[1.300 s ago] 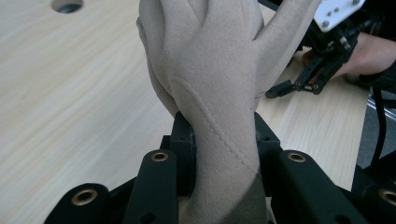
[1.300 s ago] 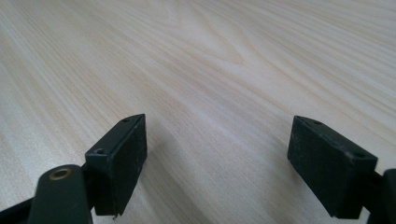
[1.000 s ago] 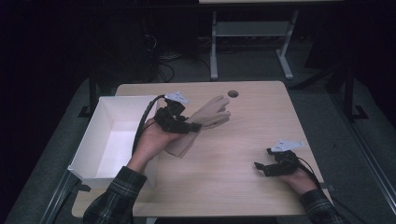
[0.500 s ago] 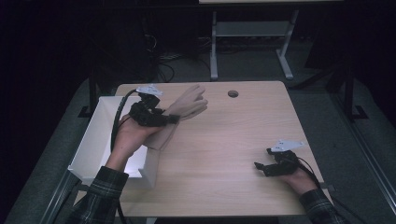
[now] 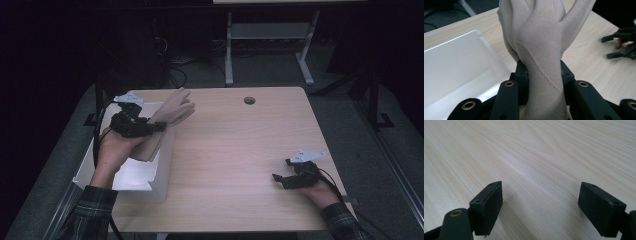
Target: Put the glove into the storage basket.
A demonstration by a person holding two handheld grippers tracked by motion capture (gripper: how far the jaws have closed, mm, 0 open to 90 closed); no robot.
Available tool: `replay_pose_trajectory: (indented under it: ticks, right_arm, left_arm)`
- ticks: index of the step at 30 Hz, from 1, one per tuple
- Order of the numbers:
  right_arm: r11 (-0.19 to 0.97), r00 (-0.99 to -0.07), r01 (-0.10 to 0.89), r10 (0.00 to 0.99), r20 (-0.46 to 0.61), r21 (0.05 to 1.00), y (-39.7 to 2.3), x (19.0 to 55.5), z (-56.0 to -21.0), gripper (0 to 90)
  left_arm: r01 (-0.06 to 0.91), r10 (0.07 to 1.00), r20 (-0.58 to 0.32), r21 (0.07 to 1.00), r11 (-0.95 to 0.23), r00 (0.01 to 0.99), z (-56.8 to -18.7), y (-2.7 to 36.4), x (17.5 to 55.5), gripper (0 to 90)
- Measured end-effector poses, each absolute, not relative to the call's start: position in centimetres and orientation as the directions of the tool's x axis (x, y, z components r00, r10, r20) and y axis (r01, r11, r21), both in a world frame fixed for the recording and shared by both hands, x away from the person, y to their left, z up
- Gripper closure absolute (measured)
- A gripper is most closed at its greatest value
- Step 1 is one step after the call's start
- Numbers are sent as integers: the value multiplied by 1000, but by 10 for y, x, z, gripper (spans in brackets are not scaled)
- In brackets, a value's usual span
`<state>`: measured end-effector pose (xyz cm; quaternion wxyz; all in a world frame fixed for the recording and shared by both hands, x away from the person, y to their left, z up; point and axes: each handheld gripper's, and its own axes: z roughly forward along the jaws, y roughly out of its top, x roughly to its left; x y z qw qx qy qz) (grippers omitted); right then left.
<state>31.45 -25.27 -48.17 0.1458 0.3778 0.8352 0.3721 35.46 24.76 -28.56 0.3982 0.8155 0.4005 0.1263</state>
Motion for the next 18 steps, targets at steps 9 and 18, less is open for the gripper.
replay_pose_trajectory:
  ticks: [9,18]
  right_arm:
    - [444,-674,526,738,36,726,-251,315,-482,136]
    - [443,-663,541,748,37,715,-251,315,-482,88]
  left_arm:
    - [580,807,-109,751,-316,580,-293,278,348,684]
    - [623,862,-103,733,-272,497,-313,304,342,684]
